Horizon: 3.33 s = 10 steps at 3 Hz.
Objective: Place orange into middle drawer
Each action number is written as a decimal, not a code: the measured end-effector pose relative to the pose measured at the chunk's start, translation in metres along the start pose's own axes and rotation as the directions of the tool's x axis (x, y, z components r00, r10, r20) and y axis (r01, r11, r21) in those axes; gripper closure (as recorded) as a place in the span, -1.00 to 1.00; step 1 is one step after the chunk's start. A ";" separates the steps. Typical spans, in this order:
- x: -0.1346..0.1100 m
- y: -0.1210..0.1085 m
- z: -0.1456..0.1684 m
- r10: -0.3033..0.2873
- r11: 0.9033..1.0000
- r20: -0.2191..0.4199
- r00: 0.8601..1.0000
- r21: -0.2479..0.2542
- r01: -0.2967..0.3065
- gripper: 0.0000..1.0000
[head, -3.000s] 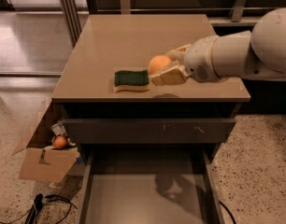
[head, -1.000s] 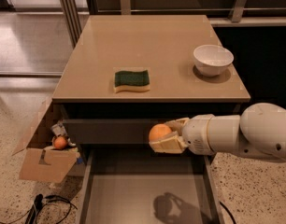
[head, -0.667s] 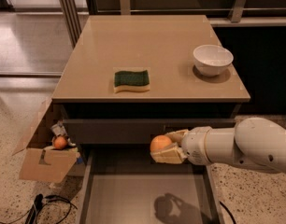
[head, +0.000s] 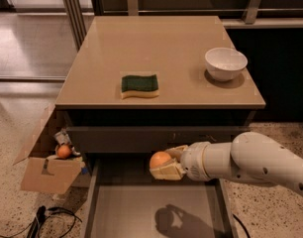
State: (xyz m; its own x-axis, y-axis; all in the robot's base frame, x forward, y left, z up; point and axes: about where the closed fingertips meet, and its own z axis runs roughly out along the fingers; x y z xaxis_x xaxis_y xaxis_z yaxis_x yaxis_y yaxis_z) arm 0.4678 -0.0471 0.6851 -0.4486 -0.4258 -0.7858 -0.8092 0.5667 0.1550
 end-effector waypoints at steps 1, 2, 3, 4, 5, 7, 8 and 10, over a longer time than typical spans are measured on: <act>0.028 0.002 0.046 0.064 0.997 -0.013 0.998 -0.037 -0.065 1.00; 0.052 -0.003 0.080 0.095 0.994 -0.008 0.995 -0.048 -0.095 1.00; 0.070 -0.010 0.100 0.092 0.994 0.018 0.996 -0.060 -0.091 1.00; 0.082 -0.020 0.106 0.057 0.995 0.085 0.995 -0.087 -0.049 1.00; 0.092 -0.035 0.103 0.022 0.996 0.135 0.991 -0.091 -0.010 1.00; 0.106 -0.035 0.121 0.026 0.992 0.081 0.996 -0.123 -0.016 1.00; 0.147 -0.037 0.144 0.058 0.990 0.003 0.998 -0.133 -0.057 1.00; 0.213 -0.050 0.159 0.098 0.991 -0.080 0.992 -0.082 -0.104 1.00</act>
Offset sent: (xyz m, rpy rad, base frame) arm 0.0181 0.0429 -0.1393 0.0779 0.1119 -0.0388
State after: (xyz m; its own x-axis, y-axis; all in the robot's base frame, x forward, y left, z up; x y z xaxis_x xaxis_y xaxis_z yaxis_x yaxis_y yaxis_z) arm 0.4732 -0.0538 0.4152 -0.5544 -0.4231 -0.7166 -0.7864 0.5481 0.2848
